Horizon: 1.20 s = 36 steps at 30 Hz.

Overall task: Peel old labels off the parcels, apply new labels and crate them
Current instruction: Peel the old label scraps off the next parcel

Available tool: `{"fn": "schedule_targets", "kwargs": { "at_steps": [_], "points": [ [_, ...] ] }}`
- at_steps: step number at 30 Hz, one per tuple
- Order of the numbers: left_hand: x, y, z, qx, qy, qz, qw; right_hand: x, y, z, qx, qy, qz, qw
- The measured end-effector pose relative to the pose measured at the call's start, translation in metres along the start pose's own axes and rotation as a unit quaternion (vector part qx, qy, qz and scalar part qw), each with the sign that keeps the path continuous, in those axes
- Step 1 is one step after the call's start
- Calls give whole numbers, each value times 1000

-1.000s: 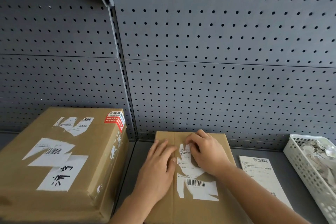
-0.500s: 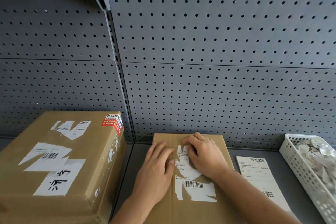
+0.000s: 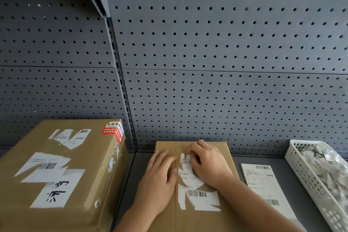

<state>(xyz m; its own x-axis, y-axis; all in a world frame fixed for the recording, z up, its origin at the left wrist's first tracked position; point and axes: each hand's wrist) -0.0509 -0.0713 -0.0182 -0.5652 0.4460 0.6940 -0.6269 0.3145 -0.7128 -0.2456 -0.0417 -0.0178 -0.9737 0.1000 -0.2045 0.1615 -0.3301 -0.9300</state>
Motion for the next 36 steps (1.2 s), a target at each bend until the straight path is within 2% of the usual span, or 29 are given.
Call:
{"fn": "schedule_targets", "kwargs": {
  "at_steps": [7,13,19,27,36],
  "points": [
    [2,-1,1,-1,-1,-5,1000,3,0,2,5,7,10,1000],
    [3,-2,-1,-2,-1,-7,1000,4,-4,5,2,-20,-1,1000],
    [4,-3,-1,-4,-4,1,1000,3,-16,13,-58,-44,-42,996],
    [7,-3,-1,-9,-7,5,1000,-2,-11,19,-83,-89,-124,985],
    [8,-4,-1,-11,-13,6,1000,-4,-20,18,-137,-77,-73,985]
  ]
}}
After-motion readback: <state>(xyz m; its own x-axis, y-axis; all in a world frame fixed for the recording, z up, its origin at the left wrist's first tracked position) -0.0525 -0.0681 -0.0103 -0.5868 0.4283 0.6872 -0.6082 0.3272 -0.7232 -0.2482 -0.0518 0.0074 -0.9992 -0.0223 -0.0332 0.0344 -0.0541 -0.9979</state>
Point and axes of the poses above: each hand's wrist, its own z-axis towards the middle knuckle, its own y-axis out of the palm, x = y × z, and after that the axes turned 11 degrees about -z, right-handed
